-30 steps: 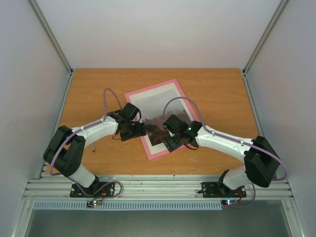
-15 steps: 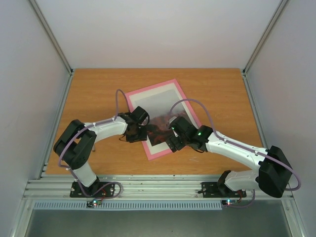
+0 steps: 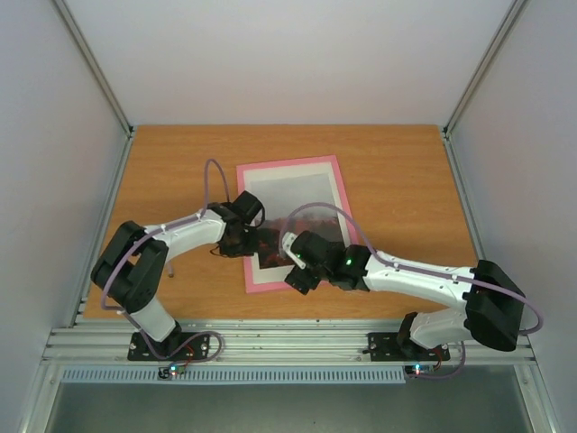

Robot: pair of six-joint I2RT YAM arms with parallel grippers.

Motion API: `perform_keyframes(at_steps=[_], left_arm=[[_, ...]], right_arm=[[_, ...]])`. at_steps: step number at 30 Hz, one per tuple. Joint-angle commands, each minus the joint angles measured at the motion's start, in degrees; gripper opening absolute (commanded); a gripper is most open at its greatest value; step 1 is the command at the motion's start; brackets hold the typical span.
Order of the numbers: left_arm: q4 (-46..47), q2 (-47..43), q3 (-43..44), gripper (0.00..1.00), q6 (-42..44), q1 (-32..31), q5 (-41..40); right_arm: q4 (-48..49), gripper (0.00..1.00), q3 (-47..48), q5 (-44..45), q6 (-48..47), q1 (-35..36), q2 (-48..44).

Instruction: Take the photo out of the frame

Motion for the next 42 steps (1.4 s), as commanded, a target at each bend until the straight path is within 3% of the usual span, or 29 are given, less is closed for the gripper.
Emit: perform_keyframes(at_steps=[1, 7, 12, 19, 25, 28, 35, 39, 41, 42], left_arm=[[-2.9, -4.0, 2.7, 0.07, 6.0, 2.7, -0.4], [-6.0, -5.3, 5.5, 0.02, 8.1, 5.7, 1.8], [-9.3, -5.3, 8.7, 0.00, 10.1, 7.3, 3.0], [-12.0, -5.4, 10.7, 0.01, 11.0, 8.1, 4.5], [-12.6, -5.4, 10.9, 0.00, 10.7, 8.3, 6.4], [-12.7, -5.2, 10.9, 0.00, 10.0, 8.5, 7.3], [-14.4, -3.8, 12.7, 0.01, 9.7, 9.4, 8.7], [-16.4, -2.5, 15.3, 0.00, 10.7, 9.7, 8.3], [-17.0, -2.2, 16.1, 0.00, 11.0, 9.9, 8.0], [-17.2, -2.2, 16.4, 0.01, 11.0, 10.1, 8.0]], right_arm=[[9.2, 0.99, -3.8, 2.1, -9.7, 5.1, 0.4], [13.4, 0.98, -7.1, 3.0, -14.5, 10.0, 0.9], [19.4, 0.98, -9.5, 12.5, -17.4, 14.7, 3.8], [26.2, 0.98, -9.4, 22.3, -18.5, 16.0, 9.7], [31.1, 0.92, -9.5, 28.0, -18.5, 16.3, 12.2], [33.9, 0.84, -9.8, 30.9, -19.3, 16.8, 13.4], [38.6, 0.78, -10.4, 35.7, -20.6, 17.6, 16.5], [42.5, 0.67, -10.7, 37.8, -22.8, 17.9, 17.8], [45.3, 0.44, -10.7, 38.9, -24.4, 17.9, 18.4], [47.0, 0.39, -10.8, 39.7, -25.6, 17.9, 18.8]])
